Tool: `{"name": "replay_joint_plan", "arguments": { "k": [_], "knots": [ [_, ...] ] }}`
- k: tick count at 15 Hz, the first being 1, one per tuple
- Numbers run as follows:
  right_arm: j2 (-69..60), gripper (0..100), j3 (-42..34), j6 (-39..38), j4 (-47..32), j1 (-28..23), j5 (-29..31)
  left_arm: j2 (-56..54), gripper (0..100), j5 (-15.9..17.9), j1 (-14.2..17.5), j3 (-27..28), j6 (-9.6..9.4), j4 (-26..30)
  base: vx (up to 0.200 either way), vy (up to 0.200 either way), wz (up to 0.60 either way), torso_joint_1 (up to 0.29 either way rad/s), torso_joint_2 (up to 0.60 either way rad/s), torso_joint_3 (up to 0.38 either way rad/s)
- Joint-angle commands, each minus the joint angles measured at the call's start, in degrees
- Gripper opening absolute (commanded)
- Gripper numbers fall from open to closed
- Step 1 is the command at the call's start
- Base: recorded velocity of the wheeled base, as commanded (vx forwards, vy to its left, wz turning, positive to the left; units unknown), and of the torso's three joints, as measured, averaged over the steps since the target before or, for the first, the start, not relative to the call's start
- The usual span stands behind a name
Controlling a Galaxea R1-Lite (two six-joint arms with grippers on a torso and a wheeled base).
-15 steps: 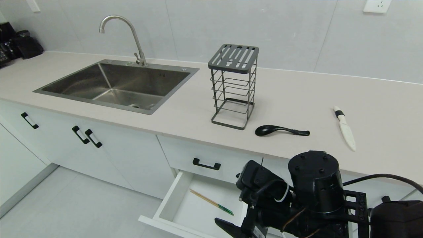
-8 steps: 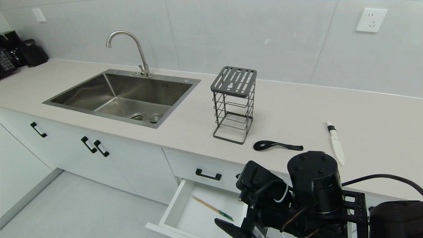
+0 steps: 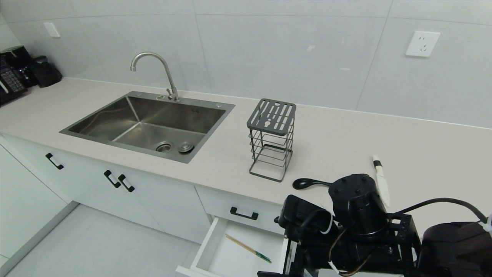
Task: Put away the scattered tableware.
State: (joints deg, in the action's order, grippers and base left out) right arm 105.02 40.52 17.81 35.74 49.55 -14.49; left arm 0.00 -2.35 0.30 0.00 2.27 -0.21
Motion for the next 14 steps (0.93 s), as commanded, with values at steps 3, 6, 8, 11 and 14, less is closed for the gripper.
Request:
{"name": "replay_joint_plan", "arguments": {
  "k": [3, 6, 8, 11, 14],
  "knots": [
    [6.07, 100, 0.35, 0.56, -0.15, -7.19, 4.91, 0.09, 100, -0.02, 0.05, 0.0, 0.02, 0.03, 0.0, 0.0, 0.0, 0.052, -0.09, -0.037],
    [7.57, 100, 1.31, 0.38, 1.7, -10.71, 7.2, 0.09, 100, -0.02, 0.05, 0.0, 0.02, 0.03, 0.0, 0.0, 0.0, 0.0, 0.0, 0.0],
    [7.92, 100, 2.54, 0.21, 3.98, -11.32, 7.29, 0.09, 100, -0.02, 0.05, 0.0, 0.02, 0.03, 0.0, 0.0, 0.0, 0.0, 0.0, 0.0],
    [7.57, 100, 4.04, 0.21, 3.98, -13.17, 7.2, 0.09, 100, -0.02, 0.05, 0.0, 0.02, 0.03, 0.0, 0.0, 0.0, 0.0, 0.0, 0.0],
    [7.21, 100, 6.24, 0.21, 3.98, -16.95, 7.2, 0.09, 100, -0.02, 0.05, 0.0, 0.02, 0.03, 0.0, 0.0, 0.0, 0.0, 0.0, 0.0]
  ]
}}
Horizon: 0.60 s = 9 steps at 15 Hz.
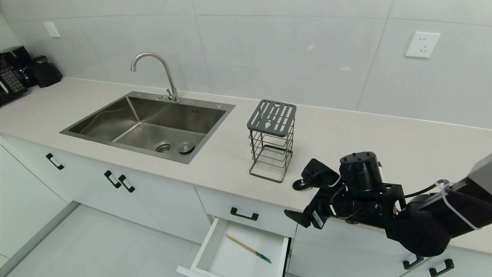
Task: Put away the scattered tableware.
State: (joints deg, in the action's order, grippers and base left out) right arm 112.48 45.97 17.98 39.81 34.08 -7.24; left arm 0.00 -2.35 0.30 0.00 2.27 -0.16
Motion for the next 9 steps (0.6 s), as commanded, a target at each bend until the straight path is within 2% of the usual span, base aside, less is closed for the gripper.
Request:
{"name": "replay_joint_plan", "arguments": {
  "k": [1, 4, 9],
  "knots": [
    [-0.16, 100, 0.87, 0.04, 0.0, -2.09, -0.05, 0.09, 100, -0.02, 0.05, 0.0, 0.02, -0.02, 0.0, 0.0, 0.0, 0.0, 0.0, 0.0],
    [1.34, 100, 1.4, 0.21, 0.09, -7.37, -0.23, 0.09, 100, -0.02, 0.05, 0.0, 0.02, -0.02, 0.0, 0.0, 0.0, 0.0, 0.0, 0.0],
    [6.17, 100, 4.39, 0.48, 3.69, -10.79, -1.81, 0.09, 100, -0.02, 0.05, 0.0, 0.02, -0.02, 0.0, 0.0, 0.0, 0.0, 0.0, 0.0]
  ]
}}
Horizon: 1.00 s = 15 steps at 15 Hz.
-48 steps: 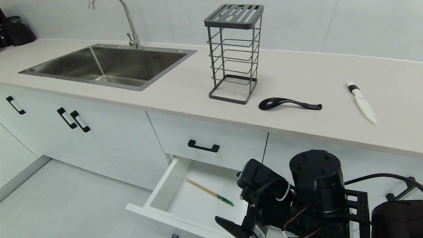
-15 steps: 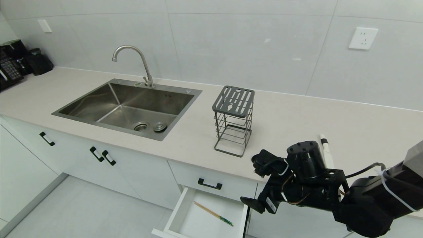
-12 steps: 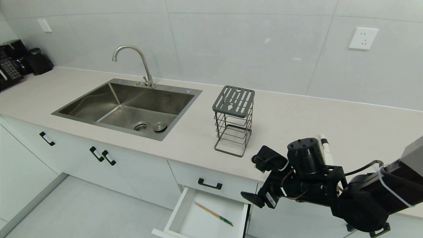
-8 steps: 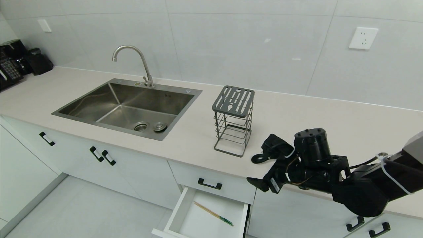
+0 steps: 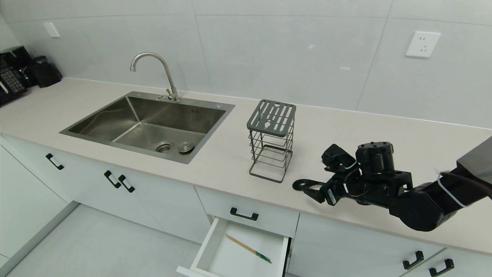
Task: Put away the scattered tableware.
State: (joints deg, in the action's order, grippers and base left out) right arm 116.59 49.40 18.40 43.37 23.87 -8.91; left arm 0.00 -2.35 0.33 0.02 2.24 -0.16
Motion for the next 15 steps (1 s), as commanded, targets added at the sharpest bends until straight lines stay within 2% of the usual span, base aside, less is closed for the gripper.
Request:
{"name": "replay_joint_plan", "arguments": {
  "k": [1, 10, 15],
  "knots": [
    [2.85, 100, 1.58, -0.03, 0.22, -0.58, -1.28, 0.09, 100, -0.02, 0.02, -0.02, 0.04, -0.02, 0.0, 0.0, 0.0, 0.0, 0.0, 0.0],
    [7.16, 100, 2.02, 0.06, 0.22, -0.67, -1.2, 0.09, 100, -0.02, 0.02, -0.02, 0.04, -0.02, 0.0, 0.0, 0.0, 0.0, 0.0, 0.0],
    [10.5, 100, 6.5, -0.2, 0.13, -0.49, -0.49, 0.09, 100, -0.02, 0.02, -0.02, 0.04, -0.02, 0.0, 0.0, 0.0, 0.0, 0.0, 0.0]
  ]
}}
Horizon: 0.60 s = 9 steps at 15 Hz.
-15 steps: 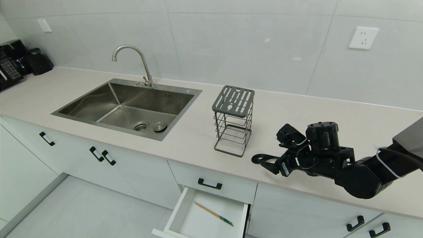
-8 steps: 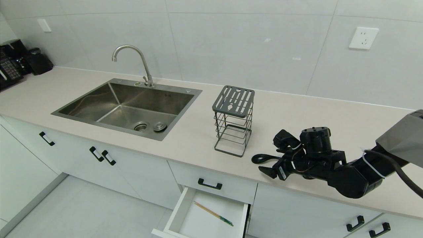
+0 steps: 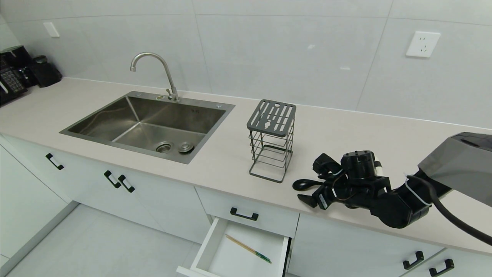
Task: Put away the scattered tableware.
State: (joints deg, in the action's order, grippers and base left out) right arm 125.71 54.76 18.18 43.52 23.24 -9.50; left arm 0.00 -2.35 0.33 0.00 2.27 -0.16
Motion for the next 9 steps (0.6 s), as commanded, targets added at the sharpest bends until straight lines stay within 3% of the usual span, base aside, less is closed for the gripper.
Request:
{"name": "replay_joint_plan", "arguments": {
  "k": [1, 9],
  "knots": [
    [1.47, 100, 1.23, 0.02, -0.01, 0.14, 0.18, 0.09, 100, -0.02, 0.02, 0.0, 0.02, -0.02, 0.0, 0.0, 0.0, 0.0, 0.0, 0.0],
    [3.14, 100, 2.02, -0.33, -0.01, -0.56, 1.15, 0.09, 100, -0.02, 0.02, 0.0, 0.02, -0.02, 0.0, 0.0, 0.0, 0.0, 0.0, 0.0]
  ]
}}
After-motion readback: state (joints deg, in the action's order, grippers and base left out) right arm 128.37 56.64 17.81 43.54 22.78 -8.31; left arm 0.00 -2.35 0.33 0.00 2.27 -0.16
